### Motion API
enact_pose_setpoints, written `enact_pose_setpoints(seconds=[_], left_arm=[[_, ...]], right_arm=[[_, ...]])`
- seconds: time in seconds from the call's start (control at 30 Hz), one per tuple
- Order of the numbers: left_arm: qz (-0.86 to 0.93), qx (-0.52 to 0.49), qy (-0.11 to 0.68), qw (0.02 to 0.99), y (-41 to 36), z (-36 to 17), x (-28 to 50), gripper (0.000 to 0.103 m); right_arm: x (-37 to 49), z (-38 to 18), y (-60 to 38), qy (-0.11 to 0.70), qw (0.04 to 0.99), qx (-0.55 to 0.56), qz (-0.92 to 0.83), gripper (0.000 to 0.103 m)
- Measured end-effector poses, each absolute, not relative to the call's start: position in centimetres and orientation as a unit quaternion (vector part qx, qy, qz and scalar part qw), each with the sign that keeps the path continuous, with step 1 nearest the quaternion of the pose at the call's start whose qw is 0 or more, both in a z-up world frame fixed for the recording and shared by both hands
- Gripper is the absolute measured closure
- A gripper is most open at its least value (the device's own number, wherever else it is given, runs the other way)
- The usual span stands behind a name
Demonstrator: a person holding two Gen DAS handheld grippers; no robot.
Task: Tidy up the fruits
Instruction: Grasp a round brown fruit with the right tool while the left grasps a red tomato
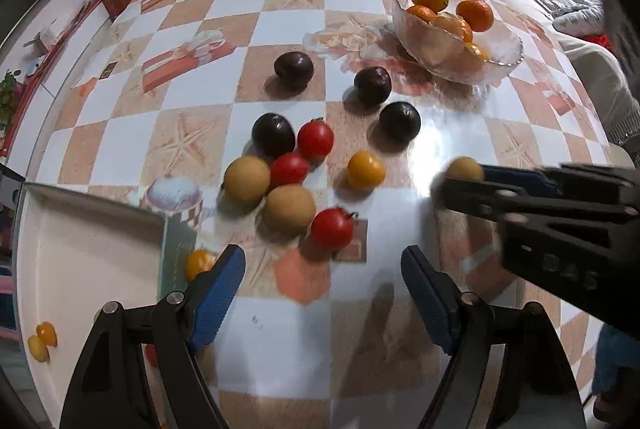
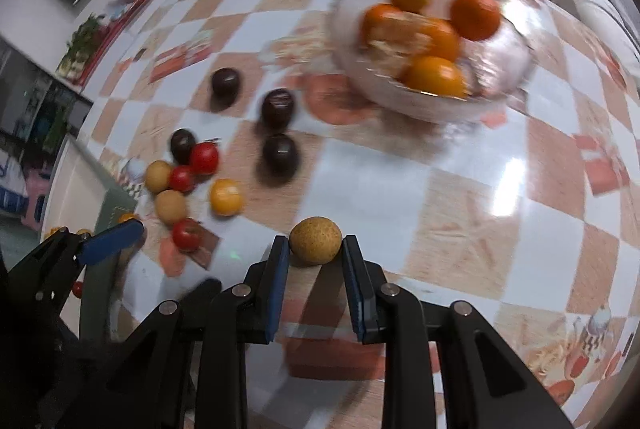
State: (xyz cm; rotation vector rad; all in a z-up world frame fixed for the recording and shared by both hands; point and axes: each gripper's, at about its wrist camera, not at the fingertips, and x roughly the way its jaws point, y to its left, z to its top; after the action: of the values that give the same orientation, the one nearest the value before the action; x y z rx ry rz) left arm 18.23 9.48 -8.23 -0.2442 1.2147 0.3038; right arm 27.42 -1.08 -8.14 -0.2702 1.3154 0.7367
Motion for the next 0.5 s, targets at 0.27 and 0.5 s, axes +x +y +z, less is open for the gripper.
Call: enact_pose_setpoints(seconds=[0.27, 0.5], left_arm=[[0.185, -0.133, 0.568, 0.791, 9.9, -8.5, 19.9, 0.056], [0.192, -0.164, 0.563, 0.787, 10.8, -8.2, 19.1, 0.061]], right_arm=[[27.9, -8.2, -2.6, 0.600, 0.723, -0.104, 0.325, 0.074], [27.2, -8.1, -3.4, 0.604, 0.723, -0.091, 0.324, 0.074]])
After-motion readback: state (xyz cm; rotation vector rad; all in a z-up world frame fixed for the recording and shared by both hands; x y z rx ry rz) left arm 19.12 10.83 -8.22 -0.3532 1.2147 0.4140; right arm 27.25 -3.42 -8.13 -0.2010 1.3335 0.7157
